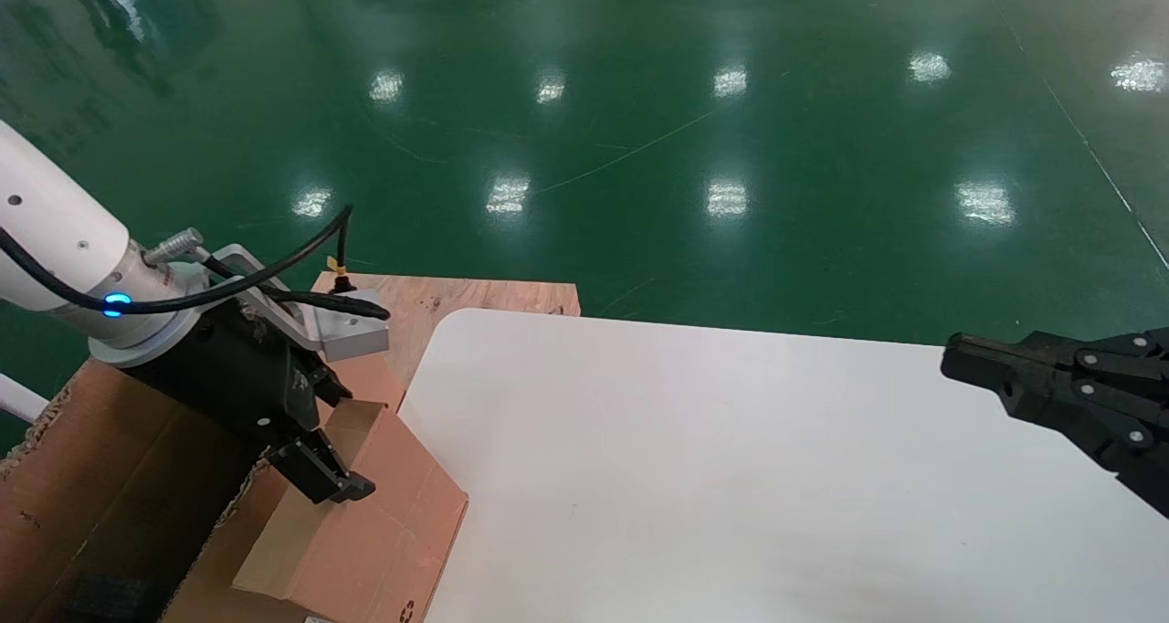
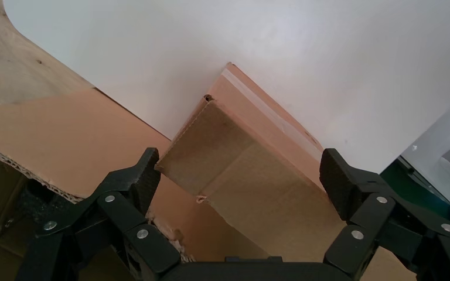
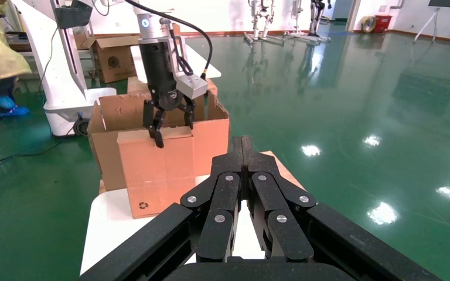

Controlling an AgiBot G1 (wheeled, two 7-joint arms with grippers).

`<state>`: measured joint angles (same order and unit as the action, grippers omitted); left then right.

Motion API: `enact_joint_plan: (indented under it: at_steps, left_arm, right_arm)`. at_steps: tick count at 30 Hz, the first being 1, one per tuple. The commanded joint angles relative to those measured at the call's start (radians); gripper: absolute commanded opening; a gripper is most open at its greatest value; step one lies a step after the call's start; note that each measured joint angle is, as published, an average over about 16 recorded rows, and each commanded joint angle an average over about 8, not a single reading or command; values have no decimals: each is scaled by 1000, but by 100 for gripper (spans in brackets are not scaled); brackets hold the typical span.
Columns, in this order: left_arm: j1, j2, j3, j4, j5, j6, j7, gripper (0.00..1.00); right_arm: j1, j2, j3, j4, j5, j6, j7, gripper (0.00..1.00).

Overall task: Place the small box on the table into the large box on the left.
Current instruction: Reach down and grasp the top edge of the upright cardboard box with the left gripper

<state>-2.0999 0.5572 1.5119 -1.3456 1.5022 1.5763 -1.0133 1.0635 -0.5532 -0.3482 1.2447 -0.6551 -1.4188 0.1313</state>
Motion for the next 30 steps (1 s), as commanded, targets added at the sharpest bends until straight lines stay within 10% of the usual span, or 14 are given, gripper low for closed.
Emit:
enact_joint_plan:
  at_steps: [1, 30]
  left_arm:
    - [-18, -2, 28, -1, -12, -2, 0, 100]
    - [-103, 7, 148, 8, -88, -26, 42, 100]
  right_arm:
    - [0, 0, 0, 0, 0, 0, 0, 0]
    - [0, 0, 0, 0, 0, 0, 0, 0]
